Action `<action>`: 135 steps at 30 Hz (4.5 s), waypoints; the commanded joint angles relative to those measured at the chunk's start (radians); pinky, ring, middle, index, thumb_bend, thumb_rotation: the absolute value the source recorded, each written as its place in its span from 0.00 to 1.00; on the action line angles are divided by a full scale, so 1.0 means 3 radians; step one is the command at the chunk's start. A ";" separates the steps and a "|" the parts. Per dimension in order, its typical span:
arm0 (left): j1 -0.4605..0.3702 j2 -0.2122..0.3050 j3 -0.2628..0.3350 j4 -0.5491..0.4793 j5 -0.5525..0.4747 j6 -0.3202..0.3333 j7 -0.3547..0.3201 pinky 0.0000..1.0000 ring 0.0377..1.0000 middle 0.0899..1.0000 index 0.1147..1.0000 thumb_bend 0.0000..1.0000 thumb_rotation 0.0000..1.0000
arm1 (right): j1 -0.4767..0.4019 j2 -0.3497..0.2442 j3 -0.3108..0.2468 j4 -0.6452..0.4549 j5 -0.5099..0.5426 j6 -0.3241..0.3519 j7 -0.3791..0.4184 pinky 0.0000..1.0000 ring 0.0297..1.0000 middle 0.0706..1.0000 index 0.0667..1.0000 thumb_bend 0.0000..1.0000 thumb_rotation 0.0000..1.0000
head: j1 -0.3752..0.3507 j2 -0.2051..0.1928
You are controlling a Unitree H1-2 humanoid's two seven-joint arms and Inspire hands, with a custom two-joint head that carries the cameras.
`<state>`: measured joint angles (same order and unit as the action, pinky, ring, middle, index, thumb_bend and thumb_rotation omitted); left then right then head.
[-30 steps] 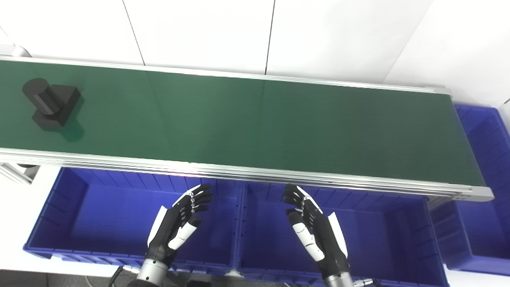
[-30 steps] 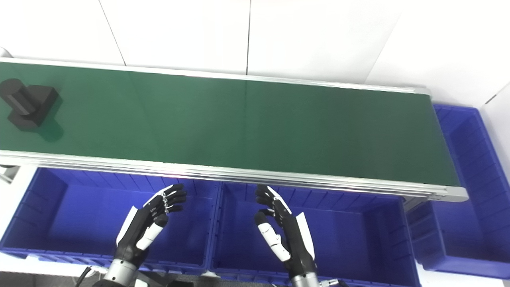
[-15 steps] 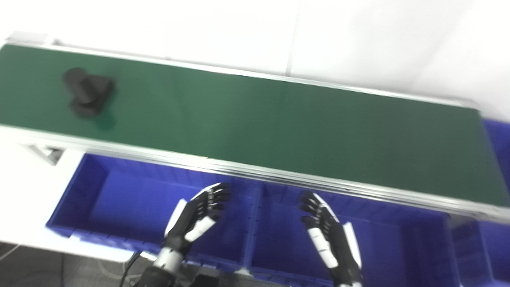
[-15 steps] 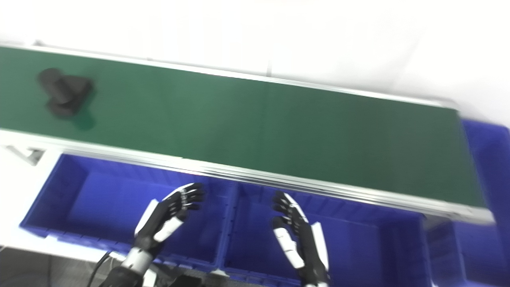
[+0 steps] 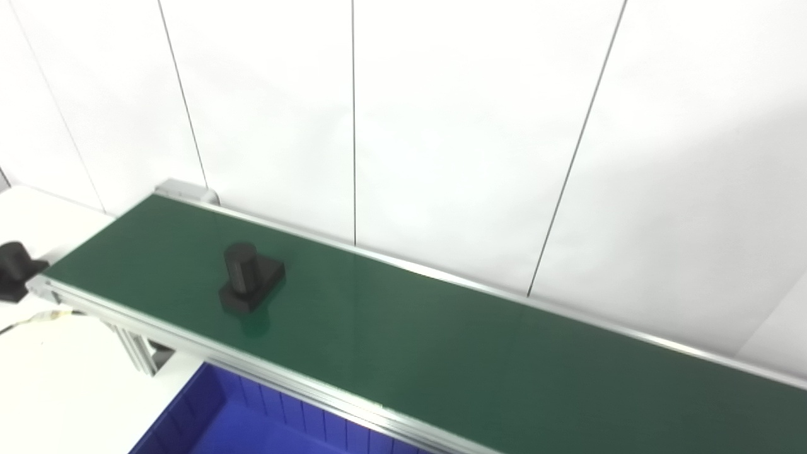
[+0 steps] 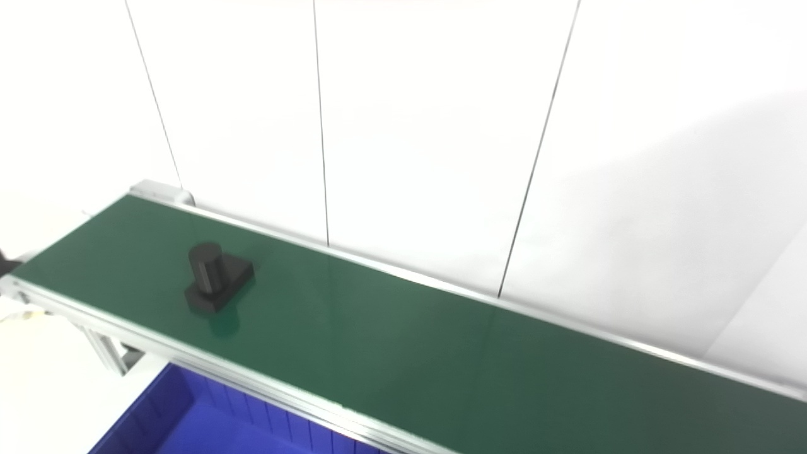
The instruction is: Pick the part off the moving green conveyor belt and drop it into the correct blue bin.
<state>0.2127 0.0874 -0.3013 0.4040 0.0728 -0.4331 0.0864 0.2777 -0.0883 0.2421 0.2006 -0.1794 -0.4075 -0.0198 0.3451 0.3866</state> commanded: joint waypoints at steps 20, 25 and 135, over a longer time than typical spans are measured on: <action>-0.0139 0.0000 -0.0174 0.0025 0.0010 -0.0123 0.0230 0.64 0.71 0.74 0.73 0.97 0.73 | -0.0041 -0.0079 -0.0007 -0.0599 0.0012 -0.0203 -0.0039 0.67 0.78 0.81 0.87 0.60 0.93 | -0.0003 0.0097; -0.0136 0.0007 -0.0180 0.0008 0.0017 -0.0123 0.0237 0.65 0.71 0.74 0.74 0.97 0.73 | -0.0080 -0.0089 -0.0037 -0.0970 -0.0144 -0.0099 0.0001 0.69 0.79 0.83 0.88 0.55 0.94 | -0.0042 0.0147; -0.0101 -0.0013 -0.0636 -0.0366 0.0410 -0.0123 0.0773 0.69 0.76 0.79 0.79 0.92 0.82 | -0.3831 0.1075 0.0884 0.2631 -0.1241 0.0647 -0.0226 0.73 0.80 0.81 0.83 0.73 0.31 | 0.0025 0.0571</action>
<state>0.1834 0.0921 -0.4848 0.3258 0.1802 -0.4340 0.2983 -0.8089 0.2030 0.5070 0.9960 -0.5506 -0.1428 -0.0519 0.3513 0.5568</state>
